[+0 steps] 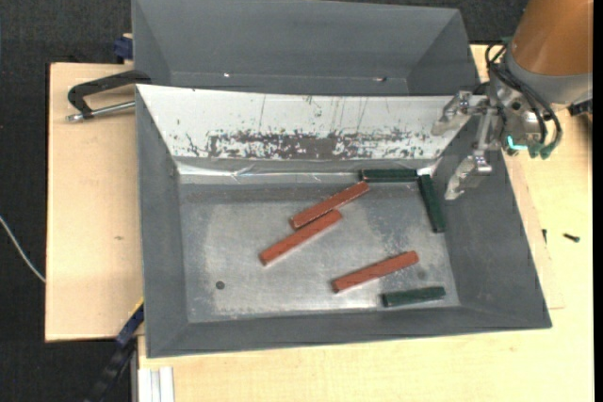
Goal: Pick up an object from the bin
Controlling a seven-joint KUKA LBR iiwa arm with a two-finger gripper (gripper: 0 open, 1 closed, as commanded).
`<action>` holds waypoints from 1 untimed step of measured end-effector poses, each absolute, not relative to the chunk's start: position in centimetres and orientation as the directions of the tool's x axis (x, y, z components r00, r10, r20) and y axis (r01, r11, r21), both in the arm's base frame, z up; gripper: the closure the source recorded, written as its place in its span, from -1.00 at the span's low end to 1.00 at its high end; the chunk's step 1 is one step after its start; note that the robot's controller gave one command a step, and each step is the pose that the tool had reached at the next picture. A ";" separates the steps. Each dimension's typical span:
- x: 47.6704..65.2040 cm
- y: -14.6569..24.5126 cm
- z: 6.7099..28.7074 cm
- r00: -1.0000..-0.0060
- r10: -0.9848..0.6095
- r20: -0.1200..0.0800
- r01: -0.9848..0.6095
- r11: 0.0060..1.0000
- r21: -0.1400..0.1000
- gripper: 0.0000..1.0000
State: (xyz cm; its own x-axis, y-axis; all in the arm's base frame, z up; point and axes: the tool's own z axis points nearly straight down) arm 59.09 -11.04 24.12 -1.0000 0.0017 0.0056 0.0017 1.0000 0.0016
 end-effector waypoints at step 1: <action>59.2 -11.0 24.5 -1.000 0.000 -0.002 0.000 1.000 0.000 -1.00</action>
Offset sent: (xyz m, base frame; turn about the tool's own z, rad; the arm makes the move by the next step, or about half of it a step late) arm -0.0751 0.0274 -0.1010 0.0254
